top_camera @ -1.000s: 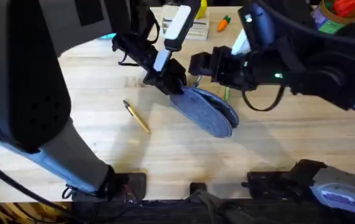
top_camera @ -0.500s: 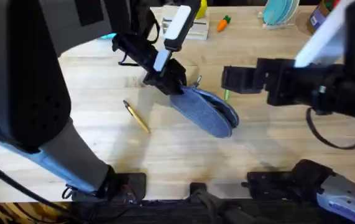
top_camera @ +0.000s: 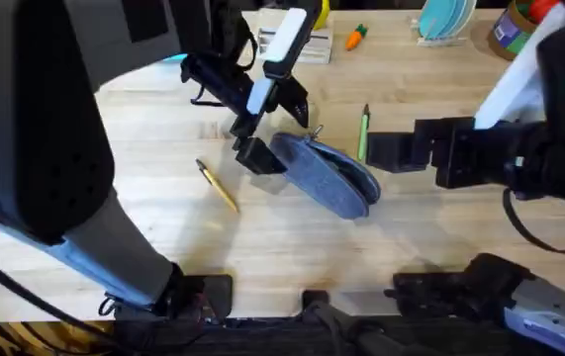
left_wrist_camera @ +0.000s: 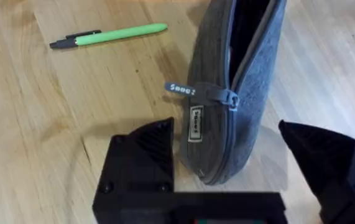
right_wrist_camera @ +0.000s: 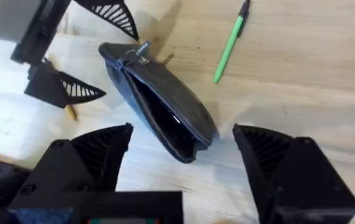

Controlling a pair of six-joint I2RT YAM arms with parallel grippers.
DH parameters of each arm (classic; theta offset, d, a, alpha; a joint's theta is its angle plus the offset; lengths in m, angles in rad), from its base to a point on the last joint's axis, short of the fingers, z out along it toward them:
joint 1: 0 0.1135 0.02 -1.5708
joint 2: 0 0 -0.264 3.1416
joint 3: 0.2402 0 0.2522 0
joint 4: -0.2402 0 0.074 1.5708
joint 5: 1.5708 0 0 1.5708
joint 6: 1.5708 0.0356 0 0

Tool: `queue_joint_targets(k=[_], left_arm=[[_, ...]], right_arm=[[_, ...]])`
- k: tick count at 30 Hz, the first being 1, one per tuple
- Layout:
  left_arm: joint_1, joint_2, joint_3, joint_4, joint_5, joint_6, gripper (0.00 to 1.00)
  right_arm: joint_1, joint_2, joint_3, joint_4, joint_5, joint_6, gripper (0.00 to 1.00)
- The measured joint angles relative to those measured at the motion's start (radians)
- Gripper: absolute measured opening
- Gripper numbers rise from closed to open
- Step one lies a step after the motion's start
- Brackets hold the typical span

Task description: Unzip the bag, pick up the pens from the table one at a time and place them inside, then zip the bag closed.

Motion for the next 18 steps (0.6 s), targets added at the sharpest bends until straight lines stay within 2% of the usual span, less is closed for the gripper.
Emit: queue_joint_targets(k=[4,5,8,13,18], left_arm=[[0.000,0.000,0.000,-0.001,-0.001,0.000,0.993],[0.005,0.000,0.008,-0.066,-0.022,0.000,0.993],[0.020,-0.008,0.053,-0.163,-0.070,0.000,0.993],[0.088,-0.104,0.191,-0.322,-0.131,0.000,0.993],[0.170,-0.226,0.298,-0.453,-0.142,0.000,0.993]], right_arm=[[0.000,0.013,0.000,0.012,-0.051,-0.084,0.997],[0.000,0.028,0.000,0.009,-0.110,-0.147,0.997],[0.000,0.053,0.000,0.003,-0.161,-0.197,0.997],[0.000,0.092,0.000,0.003,-0.199,-0.264,0.997],[0.000,0.096,0.000,0.003,-0.206,-0.310,0.997]])
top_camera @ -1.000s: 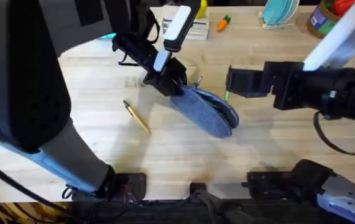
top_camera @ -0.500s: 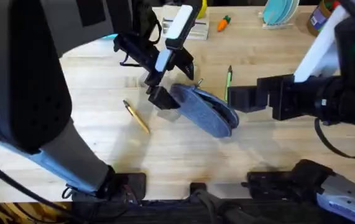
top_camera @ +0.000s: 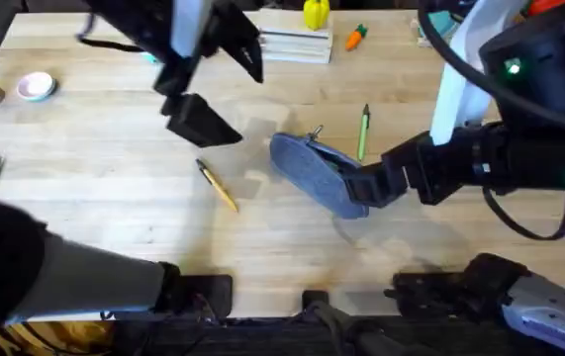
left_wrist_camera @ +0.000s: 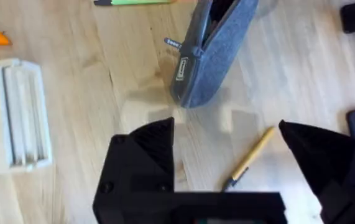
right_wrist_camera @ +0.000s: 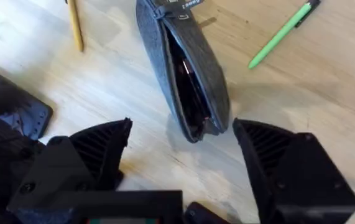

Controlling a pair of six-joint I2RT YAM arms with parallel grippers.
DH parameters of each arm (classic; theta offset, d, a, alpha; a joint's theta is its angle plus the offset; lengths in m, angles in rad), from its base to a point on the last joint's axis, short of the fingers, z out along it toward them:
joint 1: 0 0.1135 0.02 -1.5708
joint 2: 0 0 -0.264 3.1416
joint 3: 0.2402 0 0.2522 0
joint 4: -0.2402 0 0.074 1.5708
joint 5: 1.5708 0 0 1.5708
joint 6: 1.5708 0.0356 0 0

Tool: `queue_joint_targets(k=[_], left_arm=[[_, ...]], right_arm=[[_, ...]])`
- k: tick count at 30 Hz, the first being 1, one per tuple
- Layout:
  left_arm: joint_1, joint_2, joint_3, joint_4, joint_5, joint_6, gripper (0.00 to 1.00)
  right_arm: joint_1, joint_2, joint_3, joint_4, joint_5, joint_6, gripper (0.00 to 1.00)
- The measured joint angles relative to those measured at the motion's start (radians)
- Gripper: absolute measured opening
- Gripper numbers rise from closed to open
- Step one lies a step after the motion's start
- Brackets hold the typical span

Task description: Unzip the bag, pick up the pens from the table one at a time and place them inside, then zip the bag closed.

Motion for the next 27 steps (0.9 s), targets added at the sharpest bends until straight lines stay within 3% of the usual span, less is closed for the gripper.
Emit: queue_joint_targets(k=[6,11,12,17,18,27], left_arm=[[0.100,-0.094,0.037,-0.100,-0.003,0.000,0.994],[0.167,-0.166,0.037,-0.110,-0.011,-0.011,0.994],[0.175,-0.178,0.037,-0.110,-0.012,-0.013,0.993],[0.181,-0.226,0.038,-0.110,-0.014,-0.019,0.994],[0.181,-0.227,0.038,-0.110,-0.014,-0.019,0.994],[0.181,-0.225,0.038,-0.110,-0.014,-0.020,0.993]], right_arm=[[0.000,0.000,0.000,0.004,0.000,-0.046,0.997],[0.000,0.000,0.000,0.051,-0.011,-0.055,0.988],[0.000,0.000,0.000,0.052,-0.011,-0.059,0.887],[0.000,0.018,0.000,0.051,-0.011,-0.097,0.175],[0.000,0.029,0.000,0.050,-0.011,-0.100,0.069],[0.000,0.158,0.000,0.054,-0.004,-0.182,0.034]])
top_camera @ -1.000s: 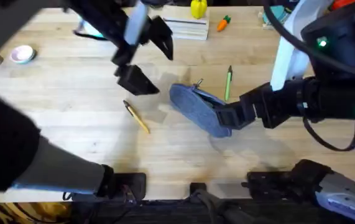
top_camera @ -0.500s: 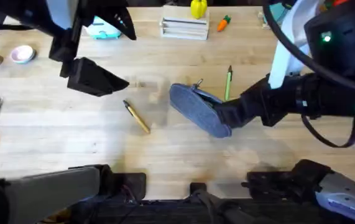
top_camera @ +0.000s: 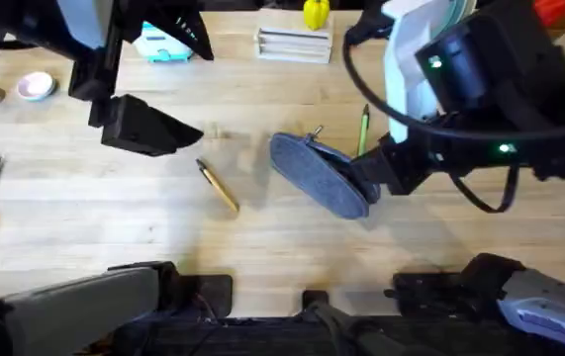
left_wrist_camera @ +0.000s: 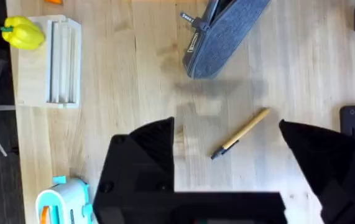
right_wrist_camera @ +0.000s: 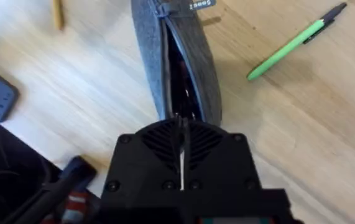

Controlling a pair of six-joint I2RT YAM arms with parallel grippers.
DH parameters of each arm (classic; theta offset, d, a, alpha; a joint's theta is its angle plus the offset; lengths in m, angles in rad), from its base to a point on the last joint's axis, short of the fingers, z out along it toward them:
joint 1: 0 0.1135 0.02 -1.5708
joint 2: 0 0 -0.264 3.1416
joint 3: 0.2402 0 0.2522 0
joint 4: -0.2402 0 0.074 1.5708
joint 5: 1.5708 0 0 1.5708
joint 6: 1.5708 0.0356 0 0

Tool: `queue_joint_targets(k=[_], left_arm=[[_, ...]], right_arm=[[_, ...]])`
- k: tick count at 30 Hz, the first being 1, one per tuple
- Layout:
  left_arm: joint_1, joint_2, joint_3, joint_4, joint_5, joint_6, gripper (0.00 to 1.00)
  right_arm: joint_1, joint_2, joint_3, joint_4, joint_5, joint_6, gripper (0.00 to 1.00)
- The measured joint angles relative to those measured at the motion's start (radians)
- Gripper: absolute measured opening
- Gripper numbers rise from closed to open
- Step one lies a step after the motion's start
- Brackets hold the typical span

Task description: Unzip the bag, pick up the pens from the table one at a time and place them inside, then zip the bag closed.

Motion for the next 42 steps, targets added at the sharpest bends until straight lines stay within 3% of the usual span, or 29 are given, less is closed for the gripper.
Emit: queue_joint_targets(k=[27,34,36,39,40,42], left_arm=[[0.000,0.000,0.000,0.000,0.000,0.000,0.993],[0.000,0.000,0.000,0.000,0.000,0.000,0.993],[0.000,0.000,0.000,0.000,0.000,0.000,0.993],[0.000,0.000,0.000,0.000,0.000,0.000,0.993],[0.000,0.000,0.000,0.000,0.000,0.000,0.993],[0.000,0.000,0.000,0.000,0.000,0.000,0.993]], right_arm=[[0.001,0.387,0.000,0.263,0.013,-0.063,0.034],[0.001,0.416,0.000,0.286,0.013,-0.067,0.034],[0.001,0.416,0.000,0.287,0.012,-0.067,0.137],[0.007,0.416,0.000,0.290,-0.001,-0.067,0.554],[0.011,0.417,0.000,0.292,-0.006,-0.073,0.954],[0.011,0.418,0.000,0.293,-0.006,-0.074,0.993]])
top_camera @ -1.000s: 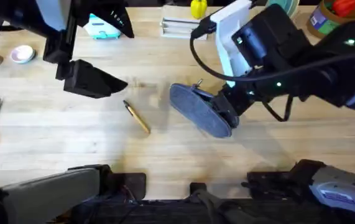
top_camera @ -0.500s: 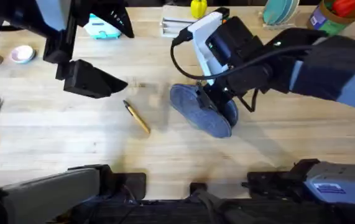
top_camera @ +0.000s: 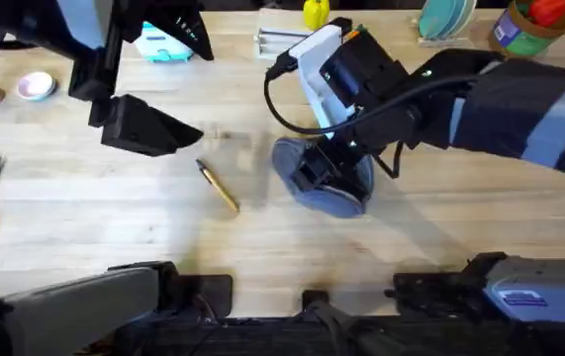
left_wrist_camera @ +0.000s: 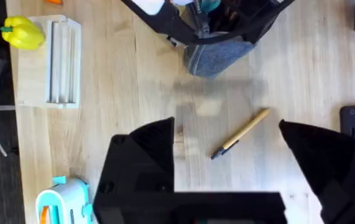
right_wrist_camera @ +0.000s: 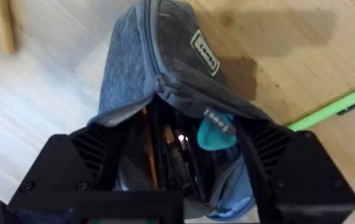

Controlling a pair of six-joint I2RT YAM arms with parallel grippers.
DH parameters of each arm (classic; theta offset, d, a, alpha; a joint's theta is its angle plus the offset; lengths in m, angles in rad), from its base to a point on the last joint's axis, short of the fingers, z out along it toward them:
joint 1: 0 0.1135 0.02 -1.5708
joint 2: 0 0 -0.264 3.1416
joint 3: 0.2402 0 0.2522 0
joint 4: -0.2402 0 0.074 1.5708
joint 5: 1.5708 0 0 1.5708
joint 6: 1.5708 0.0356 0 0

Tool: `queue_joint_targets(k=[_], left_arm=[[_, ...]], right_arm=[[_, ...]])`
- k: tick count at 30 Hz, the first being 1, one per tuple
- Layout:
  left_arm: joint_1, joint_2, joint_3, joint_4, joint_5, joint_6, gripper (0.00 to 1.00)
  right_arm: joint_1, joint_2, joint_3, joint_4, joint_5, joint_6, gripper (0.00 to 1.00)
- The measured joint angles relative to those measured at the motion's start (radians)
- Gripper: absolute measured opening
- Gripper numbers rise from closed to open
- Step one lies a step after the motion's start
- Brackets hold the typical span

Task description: Unzip the bag, pick up the pens from the table one at a time and place them inside, then zip the bag closed.

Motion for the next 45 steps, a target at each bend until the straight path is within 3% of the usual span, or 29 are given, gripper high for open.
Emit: queue_joint_targets(k=[14,23,28,36,45], left_arm=[[0.000,0.000,0.000,0.000,0.000,0.000,0.993],[0.000,0.000,0.000,0.000,0.000,0.000,0.993],[0.000,0.000,0.000,0.000,0.000,0.000,0.993],[0.000,0.000,0.000,0.000,0.000,0.000,0.993],[0.000,0.000,0.000,0.000,0.000,0.000,0.993]], right_arm=[[0.000,-0.021,0.000,0.000,0.000,0.000,0.997],[-0.022,-0.341,0.000,0.002,0.035,0.031,0.997],[-0.126,-0.460,0.005,0.003,0.152,0.166,0.997],[-0.277,-0.377,0.006,-0.011,0.228,0.405,0.997],[-0.292,-0.292,0.006,0.013,0.229,0.555,0.998]])
